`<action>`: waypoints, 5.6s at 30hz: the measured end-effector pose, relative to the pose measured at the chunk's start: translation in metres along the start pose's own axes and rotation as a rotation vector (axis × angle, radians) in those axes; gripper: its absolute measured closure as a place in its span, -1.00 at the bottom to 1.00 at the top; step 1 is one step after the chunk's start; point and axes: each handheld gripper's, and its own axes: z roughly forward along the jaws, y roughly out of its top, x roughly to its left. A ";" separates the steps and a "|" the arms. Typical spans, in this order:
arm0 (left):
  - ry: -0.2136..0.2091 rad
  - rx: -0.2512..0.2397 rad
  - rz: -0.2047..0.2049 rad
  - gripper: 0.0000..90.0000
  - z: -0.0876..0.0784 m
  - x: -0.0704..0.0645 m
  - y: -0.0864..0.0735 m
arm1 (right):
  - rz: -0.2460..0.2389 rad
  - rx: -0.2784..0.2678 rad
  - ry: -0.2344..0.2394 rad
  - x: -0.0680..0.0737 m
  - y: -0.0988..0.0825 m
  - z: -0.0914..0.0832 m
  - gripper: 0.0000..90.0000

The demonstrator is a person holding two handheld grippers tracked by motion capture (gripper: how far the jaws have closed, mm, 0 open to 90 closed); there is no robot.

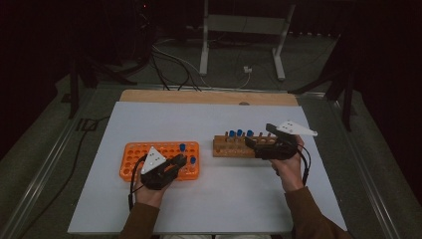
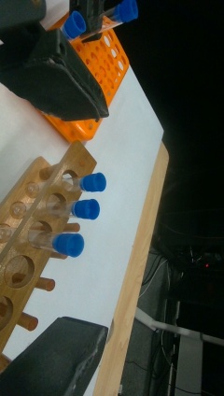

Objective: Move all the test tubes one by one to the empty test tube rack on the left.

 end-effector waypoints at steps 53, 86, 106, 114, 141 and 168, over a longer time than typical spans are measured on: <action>0.029 0.025 0.003 0.02 -0.022 0.004 -0.003 | -0.007 0.034 0.003 -0.004 -0.009 0.008 -1.00; 0.212 -0.019 -0.133 -0.98 -0.038 0.043 -0.006 | -0.145 0.132 -0.054 -0.014 -0.035 0.046 0.47; 0.208 -0.015 -0.143 -0.99 -0.037 0.046 -0.008 | -0.131 0.112 -0.039 -0.011 -0.031 0.042 0.70; 0.205 -0.008 -0.143 -0.99 -0.036 0.046 -0.009 | -0.133 0.092 -0.036 -0.010 -0.026 0.036 0.70; 0.233 -0.022 -0.080 -0.98 -0.035 0.041 0.013 | -0.126 0.039 -0.035 -0.010 0.001 0.017 0.70; 0.151 0.008 0.023 -0.96 -0.013 0.023 0.054 | -0.128 0.052 0.100 0.023 0.019 0.027 0.70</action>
